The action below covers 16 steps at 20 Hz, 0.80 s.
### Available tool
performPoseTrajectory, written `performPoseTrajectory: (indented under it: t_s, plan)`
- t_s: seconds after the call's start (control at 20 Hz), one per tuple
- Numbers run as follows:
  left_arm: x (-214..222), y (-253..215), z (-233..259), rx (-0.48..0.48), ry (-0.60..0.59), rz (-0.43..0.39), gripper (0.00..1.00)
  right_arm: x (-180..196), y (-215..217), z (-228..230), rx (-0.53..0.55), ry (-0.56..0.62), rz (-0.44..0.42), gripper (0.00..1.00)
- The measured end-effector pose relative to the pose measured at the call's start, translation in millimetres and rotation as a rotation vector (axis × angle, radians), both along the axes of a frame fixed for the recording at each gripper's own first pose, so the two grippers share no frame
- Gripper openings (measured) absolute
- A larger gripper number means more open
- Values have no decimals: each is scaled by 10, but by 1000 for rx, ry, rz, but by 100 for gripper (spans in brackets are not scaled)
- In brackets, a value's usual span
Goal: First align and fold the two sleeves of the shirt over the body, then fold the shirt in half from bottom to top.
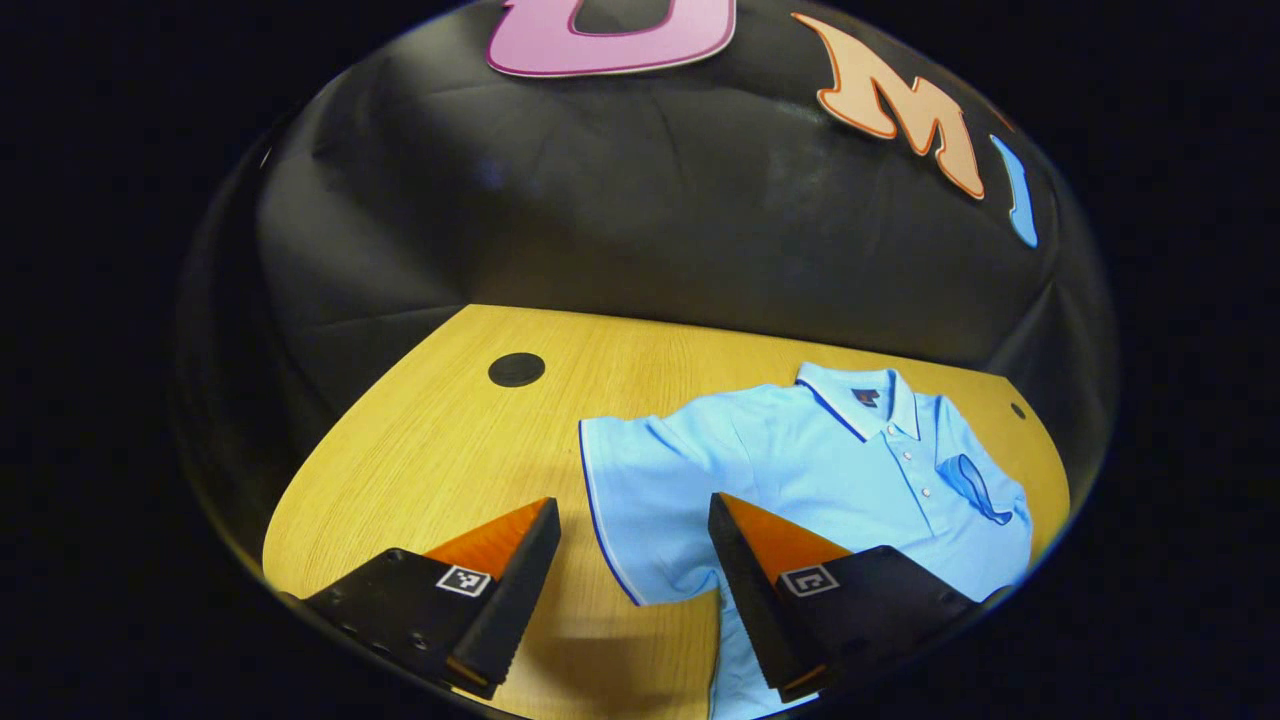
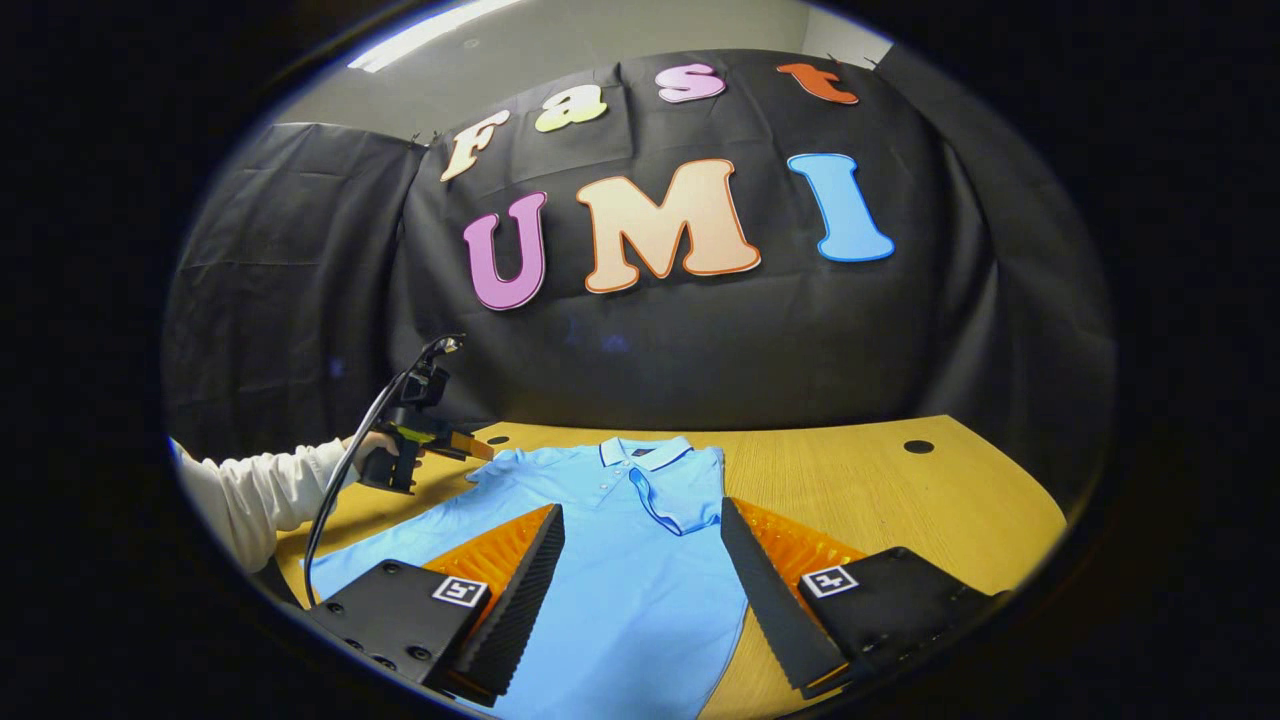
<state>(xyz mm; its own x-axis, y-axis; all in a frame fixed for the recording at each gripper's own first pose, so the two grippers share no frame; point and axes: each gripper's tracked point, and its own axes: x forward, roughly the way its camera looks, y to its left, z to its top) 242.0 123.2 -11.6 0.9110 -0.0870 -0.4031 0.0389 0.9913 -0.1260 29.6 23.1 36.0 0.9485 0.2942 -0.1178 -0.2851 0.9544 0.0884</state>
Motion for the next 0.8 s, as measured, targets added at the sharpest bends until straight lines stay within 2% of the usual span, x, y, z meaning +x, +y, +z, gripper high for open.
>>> performPoseTrajectory:
  t_s: [0.1,0.3,0.8]
  plan:
    - [83,24,-44,29,4,15,86,13,-22,-12,1,5,-4,98]
    - [140,46,-151,62,24,19,73,2,-21,-17,6,9,-3,98]
    - [193,-51,-273,54,51,3,66,-7,-28,-9,34,22,12,98]
